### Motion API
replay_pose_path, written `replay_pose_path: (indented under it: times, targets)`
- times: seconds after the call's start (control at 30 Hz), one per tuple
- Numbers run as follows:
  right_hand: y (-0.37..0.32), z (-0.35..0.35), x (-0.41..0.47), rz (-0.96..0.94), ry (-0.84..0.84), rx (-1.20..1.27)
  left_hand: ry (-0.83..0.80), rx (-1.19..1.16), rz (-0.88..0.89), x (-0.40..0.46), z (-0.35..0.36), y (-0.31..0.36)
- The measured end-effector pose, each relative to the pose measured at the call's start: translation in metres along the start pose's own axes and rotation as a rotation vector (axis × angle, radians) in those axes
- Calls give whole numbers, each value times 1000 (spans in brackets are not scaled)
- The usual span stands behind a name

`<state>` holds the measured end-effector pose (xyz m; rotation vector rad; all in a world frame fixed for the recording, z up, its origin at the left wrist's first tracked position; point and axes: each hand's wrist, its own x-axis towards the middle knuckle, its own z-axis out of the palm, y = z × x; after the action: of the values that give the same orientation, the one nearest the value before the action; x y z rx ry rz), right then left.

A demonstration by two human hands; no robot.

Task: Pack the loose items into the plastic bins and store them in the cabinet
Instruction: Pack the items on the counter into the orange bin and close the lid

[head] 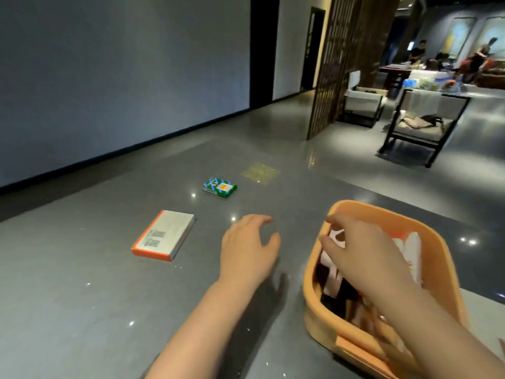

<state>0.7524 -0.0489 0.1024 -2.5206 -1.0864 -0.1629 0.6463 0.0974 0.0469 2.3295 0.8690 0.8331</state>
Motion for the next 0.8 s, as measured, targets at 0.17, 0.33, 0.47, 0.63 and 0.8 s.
replay_pose_path:
  times: [0.17,0.33,0.47,0.63,0.8]
  targets:
    - [-85,65,16,-143,-162,145,-21,133,-328,2,-44,-107]
    - [-144,129,65,-142,-358,149,-6,291,-487,30,-74,-180]
    - [-168,172,138,-144,-373,114,-52,359,-472,64,-71,-214]
    - [-164,220,235,-164,-353,46,-129,362,-448,87,-49,-236]
    - [-149,269,290,-181,-450,-198,-115,323,-499,89,-31,-249]
